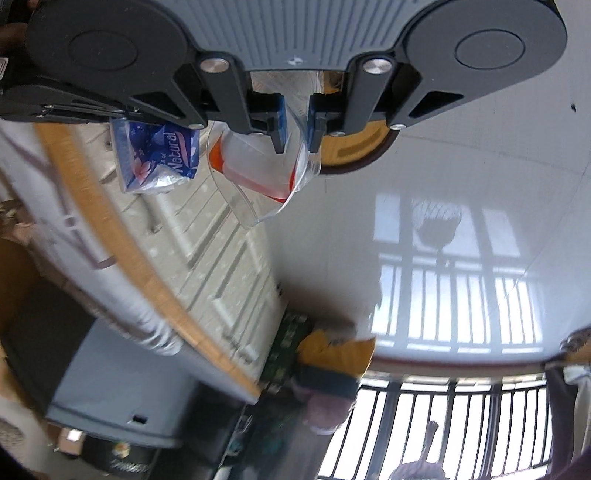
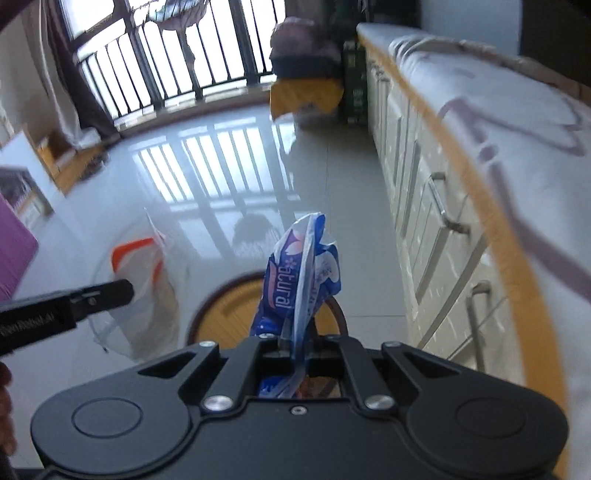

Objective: Collect trash
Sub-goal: 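Carry the blue packet and clear plastic bag with both tools over the wastebasket, then open both tools to drop the packet and bag into the wastebasket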

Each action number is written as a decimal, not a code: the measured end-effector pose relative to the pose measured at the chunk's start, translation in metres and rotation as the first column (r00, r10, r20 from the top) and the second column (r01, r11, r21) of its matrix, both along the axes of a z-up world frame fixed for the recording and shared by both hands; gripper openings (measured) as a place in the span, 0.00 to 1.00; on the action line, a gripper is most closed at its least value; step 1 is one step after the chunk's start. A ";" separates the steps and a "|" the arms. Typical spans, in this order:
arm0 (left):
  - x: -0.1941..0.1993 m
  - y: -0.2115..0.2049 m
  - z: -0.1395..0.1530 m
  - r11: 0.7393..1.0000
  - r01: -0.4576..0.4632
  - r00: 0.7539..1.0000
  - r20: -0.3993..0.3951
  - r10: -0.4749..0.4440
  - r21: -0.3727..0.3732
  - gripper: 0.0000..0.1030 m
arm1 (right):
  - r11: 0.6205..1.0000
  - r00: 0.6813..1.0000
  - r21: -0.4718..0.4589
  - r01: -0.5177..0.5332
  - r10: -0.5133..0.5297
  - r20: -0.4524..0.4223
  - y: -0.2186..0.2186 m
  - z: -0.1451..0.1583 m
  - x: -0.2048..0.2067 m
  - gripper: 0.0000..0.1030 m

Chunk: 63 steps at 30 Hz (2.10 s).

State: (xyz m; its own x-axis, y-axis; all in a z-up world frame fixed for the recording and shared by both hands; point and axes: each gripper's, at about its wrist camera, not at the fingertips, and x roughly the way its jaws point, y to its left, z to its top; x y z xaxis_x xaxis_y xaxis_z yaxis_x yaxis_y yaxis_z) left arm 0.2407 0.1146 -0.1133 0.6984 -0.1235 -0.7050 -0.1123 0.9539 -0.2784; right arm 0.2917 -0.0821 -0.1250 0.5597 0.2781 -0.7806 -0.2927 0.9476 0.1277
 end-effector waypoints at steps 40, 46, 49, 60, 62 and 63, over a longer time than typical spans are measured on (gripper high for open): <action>0.126 -0.001 -0.128 0.990 0.093 0.980 -0.188 -0.071 0.108 0.12 | 0.983 0.981 -0.111 -0.146 0.130 -0.141 0.042 -0.130 0.096 0.34; 0.133 -0.004 -0.143 0.978 0.138 0.965 -0.245 -0.097 0.158 0.12 | 0.992 0.976 -0.076 -0.099 0.081 -0.204 0.029 -0.126 0.096 0.35; 0.131 -0.001 -0.151 0.975 0.144 0.957 -0.273 -0.094 0.169 0.12 | 0.993 0.972 -0.075 -0.092 0.073 -0.224 0.026 -0.128 0.096 0.35; 0.117 0.005 -0.164 0.969 0.148 0.936 -0.343 -0.073 0.199 0.50 | 0.993 0.964 -0.064 -0.103 0.084 -0.252 0.025 -0.131 0.094 0.71; 0.112 0.006 -0.163 0.968 0.155 0.930 -0.360 -0.076 0.195 0.61 | 0.992 0.962 -0.066 -0.108 0.087 -0.257 0.025 -0.130 0.092 0.76; 0.109 0.007 -0.162 0.968 0.157 0.928 -0.364 -0.076 0.198 0.64 | 0.991 0.961 -0.068 -0.111 0.090 -0.261 0.025 -0.129 0.092 0.78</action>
State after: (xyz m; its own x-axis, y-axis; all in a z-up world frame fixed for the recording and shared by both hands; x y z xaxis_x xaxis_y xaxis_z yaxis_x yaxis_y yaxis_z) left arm 0.3501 0.1213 -0.2749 0.3909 -0.0031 -0.9204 -0.0481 0.9986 -0.0238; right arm 0.3832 -0.0572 -0.2545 0.3101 0.2526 -0.9166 -0.3545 0.9252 0.1350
